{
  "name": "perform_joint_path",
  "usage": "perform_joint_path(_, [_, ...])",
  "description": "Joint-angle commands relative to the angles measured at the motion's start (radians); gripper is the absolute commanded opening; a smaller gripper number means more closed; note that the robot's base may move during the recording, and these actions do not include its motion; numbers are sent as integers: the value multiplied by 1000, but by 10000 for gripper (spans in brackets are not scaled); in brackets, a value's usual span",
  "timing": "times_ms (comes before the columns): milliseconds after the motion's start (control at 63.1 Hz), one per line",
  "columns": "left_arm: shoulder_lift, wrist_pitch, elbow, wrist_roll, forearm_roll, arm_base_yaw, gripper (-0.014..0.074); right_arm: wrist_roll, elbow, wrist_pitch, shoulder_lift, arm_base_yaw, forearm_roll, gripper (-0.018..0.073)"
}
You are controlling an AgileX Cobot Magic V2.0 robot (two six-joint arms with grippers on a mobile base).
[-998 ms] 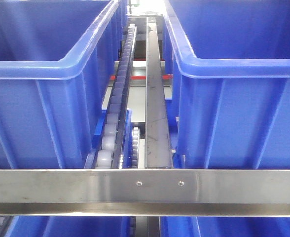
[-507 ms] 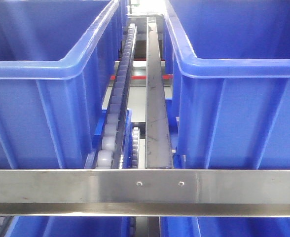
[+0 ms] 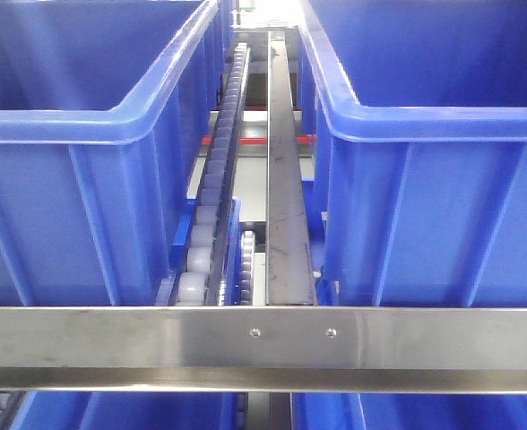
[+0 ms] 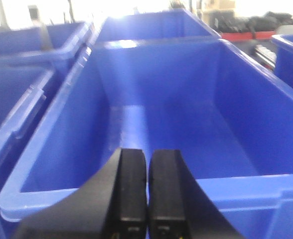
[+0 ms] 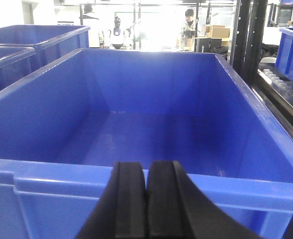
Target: Pick and sort blue part to right shelf
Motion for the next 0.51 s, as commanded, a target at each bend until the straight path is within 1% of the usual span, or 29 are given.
perform_joint_path(0, [-31, -183, 41, -47, 29, 0, 122, 2, -21, -94, -22, -8, -9, 57])
perform_joint_path(48, [-58, -222, 97, -47, 29, 0, 122, 2, -21, -94, -22, -8, -9, 57])
perform_joint_path(206, [-128, -222, 218, -49, 21, 0, 122, 2, -21, -94, -22, -8, -9, 57])
perform_joint_path(269, [-124, -147, 214, -49, 21, 0, 122, 2, -21, -94, -22, -8, -9, 57])
perform_joint_path(349, [-125, -132, 216, -49, 27, 0, 122, 2, -21, -94, -21, -8, -9, 57])
perform_joint_path(491, [-125, -144, 216, -49, 28, 0, 122, 2, -21, -94, -21, -8, -9, 57])
